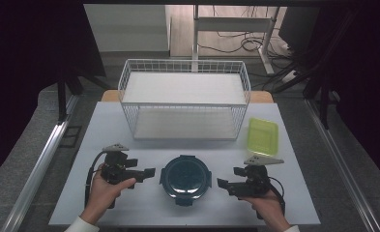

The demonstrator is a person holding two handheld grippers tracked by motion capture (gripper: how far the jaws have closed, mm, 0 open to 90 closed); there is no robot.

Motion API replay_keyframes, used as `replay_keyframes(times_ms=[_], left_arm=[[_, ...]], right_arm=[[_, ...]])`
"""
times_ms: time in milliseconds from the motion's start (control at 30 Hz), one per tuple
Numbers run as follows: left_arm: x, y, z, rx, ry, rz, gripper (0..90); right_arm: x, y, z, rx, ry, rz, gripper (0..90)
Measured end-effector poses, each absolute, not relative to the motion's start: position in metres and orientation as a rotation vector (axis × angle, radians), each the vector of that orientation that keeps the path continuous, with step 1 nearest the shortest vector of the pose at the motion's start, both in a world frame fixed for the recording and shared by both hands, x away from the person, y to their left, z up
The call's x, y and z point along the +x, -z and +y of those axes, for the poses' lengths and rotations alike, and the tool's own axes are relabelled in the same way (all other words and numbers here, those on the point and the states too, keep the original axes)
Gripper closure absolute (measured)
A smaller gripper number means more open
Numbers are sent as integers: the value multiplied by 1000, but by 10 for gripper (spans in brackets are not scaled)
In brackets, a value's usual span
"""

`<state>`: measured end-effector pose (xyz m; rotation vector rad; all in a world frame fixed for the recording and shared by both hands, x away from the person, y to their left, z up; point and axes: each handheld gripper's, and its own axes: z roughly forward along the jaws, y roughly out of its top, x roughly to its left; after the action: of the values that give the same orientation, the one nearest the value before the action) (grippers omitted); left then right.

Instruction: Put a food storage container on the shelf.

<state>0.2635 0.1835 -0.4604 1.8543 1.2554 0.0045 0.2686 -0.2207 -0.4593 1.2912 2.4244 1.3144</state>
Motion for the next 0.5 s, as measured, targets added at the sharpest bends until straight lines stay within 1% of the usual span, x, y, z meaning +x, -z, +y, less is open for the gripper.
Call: replay_keyframes(times_ms=[200, 500], left_arm=[[265, 464, 177, 1857, 44, 1238, 98], [277, 474, 159, 1859, 152, 1241, 62]], right_arm=[[272, 461, -210, 1303, -1326, 2460, 135], [287, 472, -190, 1399, -1353, 2513, 98]])
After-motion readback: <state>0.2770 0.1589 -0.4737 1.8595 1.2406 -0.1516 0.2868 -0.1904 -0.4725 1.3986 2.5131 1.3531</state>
